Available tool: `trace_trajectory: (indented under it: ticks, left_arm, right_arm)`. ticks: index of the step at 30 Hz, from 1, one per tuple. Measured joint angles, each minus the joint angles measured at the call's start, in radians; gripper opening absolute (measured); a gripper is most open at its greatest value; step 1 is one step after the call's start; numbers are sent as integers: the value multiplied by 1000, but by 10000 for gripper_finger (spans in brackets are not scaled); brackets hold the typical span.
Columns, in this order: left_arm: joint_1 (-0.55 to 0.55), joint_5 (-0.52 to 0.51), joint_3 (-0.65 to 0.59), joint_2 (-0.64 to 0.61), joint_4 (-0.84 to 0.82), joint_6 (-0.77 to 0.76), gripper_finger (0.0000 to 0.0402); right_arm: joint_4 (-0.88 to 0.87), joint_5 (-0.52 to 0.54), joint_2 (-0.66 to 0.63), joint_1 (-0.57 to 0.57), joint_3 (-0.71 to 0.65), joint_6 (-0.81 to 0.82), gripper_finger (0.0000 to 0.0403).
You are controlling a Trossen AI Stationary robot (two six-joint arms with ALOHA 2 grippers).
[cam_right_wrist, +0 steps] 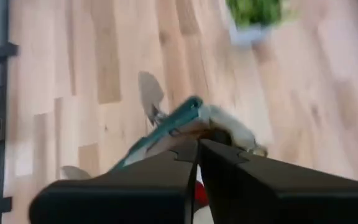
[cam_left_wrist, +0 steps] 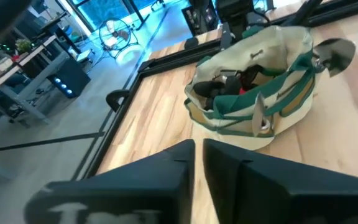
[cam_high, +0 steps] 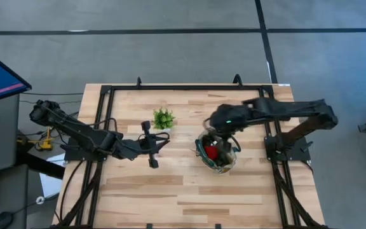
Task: Pick & Place Garden tools in Gardening bag
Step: Return to Home Position
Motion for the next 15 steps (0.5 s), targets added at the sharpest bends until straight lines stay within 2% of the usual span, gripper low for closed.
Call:
trace_trajectory:
  ticks: [3,9,15]
  left_arm:
    - [0,-6,0,-4,-4,24,5]
    - [-1,-5,-6,-26,-13,34,2]
    - [-3,72,-132,-192,-1,-21,1]
  right_arm:
    - [65,30,-79,48,-21,-66,15]
    - [323,27,-249,123,-193,-153,5]
    - [470,30,-380,124,-382,-153,3]
